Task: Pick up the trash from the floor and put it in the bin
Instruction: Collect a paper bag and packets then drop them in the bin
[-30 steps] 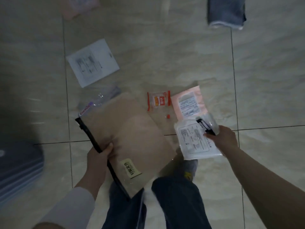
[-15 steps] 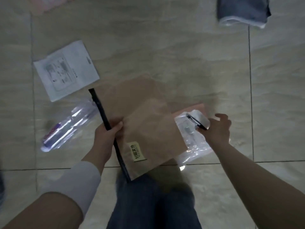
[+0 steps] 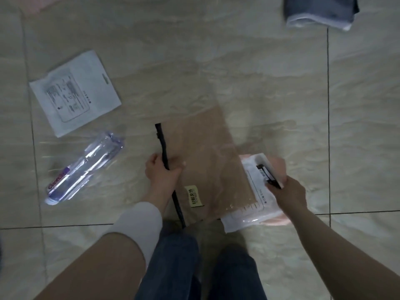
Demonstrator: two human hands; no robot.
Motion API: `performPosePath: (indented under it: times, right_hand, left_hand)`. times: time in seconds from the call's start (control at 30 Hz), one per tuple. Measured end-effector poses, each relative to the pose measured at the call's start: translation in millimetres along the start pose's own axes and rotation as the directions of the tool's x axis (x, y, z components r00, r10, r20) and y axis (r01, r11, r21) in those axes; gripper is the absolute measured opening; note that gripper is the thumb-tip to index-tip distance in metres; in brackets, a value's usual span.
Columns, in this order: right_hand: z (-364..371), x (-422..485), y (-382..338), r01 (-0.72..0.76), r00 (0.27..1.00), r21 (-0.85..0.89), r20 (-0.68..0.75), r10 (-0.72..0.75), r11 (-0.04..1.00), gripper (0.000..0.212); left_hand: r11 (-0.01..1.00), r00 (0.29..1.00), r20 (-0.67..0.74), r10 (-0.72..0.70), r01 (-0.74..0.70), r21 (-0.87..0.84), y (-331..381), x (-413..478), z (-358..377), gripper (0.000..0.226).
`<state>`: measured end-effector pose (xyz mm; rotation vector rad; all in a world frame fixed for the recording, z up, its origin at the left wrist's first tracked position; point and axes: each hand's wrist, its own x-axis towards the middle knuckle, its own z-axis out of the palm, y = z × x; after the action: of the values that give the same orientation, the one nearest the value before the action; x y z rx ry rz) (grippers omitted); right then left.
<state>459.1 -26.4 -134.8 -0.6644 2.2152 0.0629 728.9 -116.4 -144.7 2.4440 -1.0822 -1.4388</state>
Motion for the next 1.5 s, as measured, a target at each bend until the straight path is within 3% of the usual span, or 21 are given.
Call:
performPosePath:
  times: [0.1,0.2,0.33,0.53,0.67,0.77,0.9,1.03,1.13,1.27,1.5]
  right_hand:
    - [4.4,7.9,4.9,-0.010,1.000,0.001,-0.013,0.010,1.000,0.035]
    - [15.7,17.6,4.2,-0.022,0.999,0.029,-0.047,0.023,0.999,0.039]
    - [23.7,21.0,3.6,-0.016,0.997,0.086,-0.078,0.022,0.996,0.041]
    - [16.6,23.7,4.8,-0.034,0.999,0.050,-0.020,0.036,0.998,0.040]
    - [-1.8,16.2,1.9,-0.060,0.998,-0.027,-0.005,0.060,0.998,0.035]
    - [-23.2,-4.8,-7.5,-0.086,0.996,-0.023,-0.035,0.085,0.996,0.033]
    - [-55.9,-47.1,-28.9,-0.052,0.998,-0.054,-0.042,0.050,0.997,0.030]
    - [-82.6,-90.5,-61.9,0.079,0.997,-0.154,0.016,-0.078,0.985,0.025]
    - [-92.8,-122.7,-95.6,0.251,0.968,-0.306,0.089,-0.235,0.918,0.020]
    - [-85.1,-160.8,-151.8,0.460,0.888,-0.454,0.216,-0.407,0.763,0.017]
    - [-5.7,-205.5,-255.4,0.692,0.714,-0.515,0.387,-0.583,0.506,0.015]
  left_hand:
    - [0.994,0.992,-0.121,0.042,-0.030,0.104,13.2,-0.9,19.5,0.074]
    - [0.998,0.982,-0.183,0.056,-0.056,0.008,20.4,0.4,43.0,0.092]
    - [0.998,0.970,-0.245,-0.008,-0.009,-0.068,27.3,4.1,59.5,0.076]
    - [0.999,0.997,-0.075,0.033,-0.032,0.014,21.6,4.6,50.1,0.049]
    - [0.981,0.999,0.043,-0.025,0.032,-0.189,11.6,-6.3,14.5,0.039]
    - [0.942,0.997,0.046,-0.061,0.073,-0.328,0.6,-25.2,-30.5,0.028]
    - [0.935,0.996,-0.005,-0.089,0.081,-0.344,-12.3,-62.9,-104.3,0.024]
    - [0.962,0.981,-0.163,-0.106,0.059,-0.267,-26.1,-102.8,-176.5,0.024]
    - [0.938,0.962,-0.209,-0.174,0.097,-0.332,-38.5,-120.3,-225.9,0.022]
    - [0.902,0.949,-0.219,-0.226,0.119,-0.416,-59.0,-131.0,-282.5,0.026]
    - [0.788,0.917,-0.232,-0.325,0.126,-0.603,-114.2,-119.1,-339.9,0.017]
